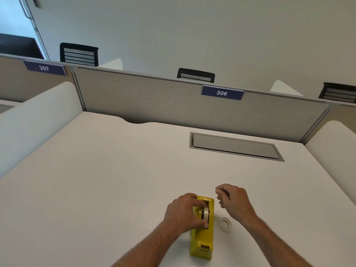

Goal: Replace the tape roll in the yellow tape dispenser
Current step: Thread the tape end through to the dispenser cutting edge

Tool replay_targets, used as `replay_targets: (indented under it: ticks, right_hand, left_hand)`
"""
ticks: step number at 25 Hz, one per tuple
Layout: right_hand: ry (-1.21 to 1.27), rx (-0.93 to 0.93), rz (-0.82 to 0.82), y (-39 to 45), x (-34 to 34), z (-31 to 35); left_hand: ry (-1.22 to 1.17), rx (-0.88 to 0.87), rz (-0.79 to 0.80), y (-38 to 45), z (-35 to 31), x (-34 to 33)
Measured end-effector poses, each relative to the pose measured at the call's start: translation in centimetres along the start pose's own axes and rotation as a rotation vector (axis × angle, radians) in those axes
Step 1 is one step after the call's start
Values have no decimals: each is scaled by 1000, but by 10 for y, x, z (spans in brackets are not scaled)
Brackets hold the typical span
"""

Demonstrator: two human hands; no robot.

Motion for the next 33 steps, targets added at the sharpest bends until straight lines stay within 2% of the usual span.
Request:
replay_targets:
  ticks: [5,13,16,21,25,33]
  right_hand:
    - [-21,-37,54,-2,-5,-5]
    - [127,-74,32,-12,1,-12]
    - [123,-14,46,-16,-1,-6]
    - [76,105,181,-24,-16,9]
    - [-76,186,252,-24,-23,18]
    - [-137,201,355,-12,-22,26]
  left_hand:
    - [1,4,-2,0,0,0]
    - [1,7,-1,1,1,-2]
    - [1,1,-5,0,1,-2]
    - [-20,-10,-16,0,0,-2]
    - [-27,-17,-16,0,0,0]
    - [-19,-10,-3,1,0,-1]
Point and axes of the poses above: each hand's wrist, its own y-axis towards the middle knuckle, its own x-axis out of the back of the hand, z = x × y, the point moved 6 cm from there along y, towards the middle knuckle, and after that the axes turned 9 degrees about z, right-handed, at the moved point
